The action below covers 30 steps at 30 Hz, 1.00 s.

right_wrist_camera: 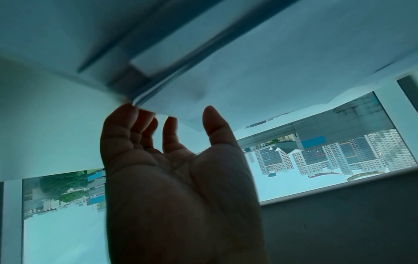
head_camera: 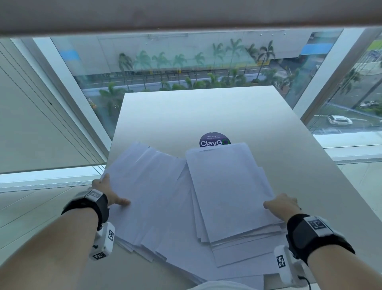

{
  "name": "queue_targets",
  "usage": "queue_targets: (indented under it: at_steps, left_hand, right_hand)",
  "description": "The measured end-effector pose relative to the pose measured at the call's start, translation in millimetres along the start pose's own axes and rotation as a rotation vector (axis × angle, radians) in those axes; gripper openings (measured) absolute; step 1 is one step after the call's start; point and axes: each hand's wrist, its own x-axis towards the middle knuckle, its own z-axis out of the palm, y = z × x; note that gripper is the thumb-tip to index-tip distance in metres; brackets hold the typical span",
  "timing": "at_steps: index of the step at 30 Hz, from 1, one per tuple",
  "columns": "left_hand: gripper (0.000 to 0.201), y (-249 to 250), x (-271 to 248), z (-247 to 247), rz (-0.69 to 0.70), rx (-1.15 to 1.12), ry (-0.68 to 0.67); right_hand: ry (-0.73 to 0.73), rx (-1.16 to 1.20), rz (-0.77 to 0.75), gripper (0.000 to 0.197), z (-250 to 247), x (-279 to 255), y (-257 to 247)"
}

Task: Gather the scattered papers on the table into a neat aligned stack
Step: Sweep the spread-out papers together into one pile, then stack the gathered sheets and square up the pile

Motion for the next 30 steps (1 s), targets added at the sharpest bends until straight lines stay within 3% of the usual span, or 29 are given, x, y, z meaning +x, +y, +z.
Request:
queue_targets:
  at_steps: [6, 11, 17, 20, 22, 24, 26, 28, 30]
  left_hand:
    - [0.137, -17.0, -10.9, 10.0, -0.001, 0.148, -0.031]
    - [0.145, -17.7, -23.9, 23.6, 0.017, 0.164, -0.064]
    - [0.135, -7.1, -51.1, 20.2, 0.021, 0.204, 0.056]
    - [0.122, -6.7, -53.0, 17.6, 0.052, -0.013, 0.148]
    - [0.097, -8.3, -51.4, 15.3, 0.016, -0.224, 0.167]
    - [0.074, -11.4, -49.9, 17.1, -0.042, -0.315, 0.137]
    - [0.066, -14.3, -50.8, 22.8, -0.057, -0.348, 0.057]
    - [0.058, -15.0, -55.6, 26.8, -0.055, -0.358, -0.075]
    - [0.06, -16.0, -65.4, 25.9, -0.04, -0.408, -0.255]
  right_hand:
    - [0.049, 0.049, 0.081, 0.06, -1.6, 7.6, -7.9]
    - [-0.002, 0.079, 0.057, 0.059, 2.7, 13.1, -12.8]
    - [-0.015, 0.262, -0.014, 0.039, 2.4, 17.3, -11.4]
    - [-0.023, 0.304, -0.046, 0.034, 5.6, 16.2, -11.5]
    - [-0.049, 0.295, -0.079, 0.025, 9.3, 16.7, -11.7]
    - [-0.041, 0.284, -0.087, 0.033, 11.0, 14.9, -12.6]
    - [-0.035, 0.27, -0.097, 0.029, 8.7, 10.6, -16.5]
    - [-0.004, 0.243, -0.053, 0.053, 5.2, 6.3, -18.9]
    - [0.002, 0.232, -0.056, 0.05, 2.7, 2.6, -22.3]
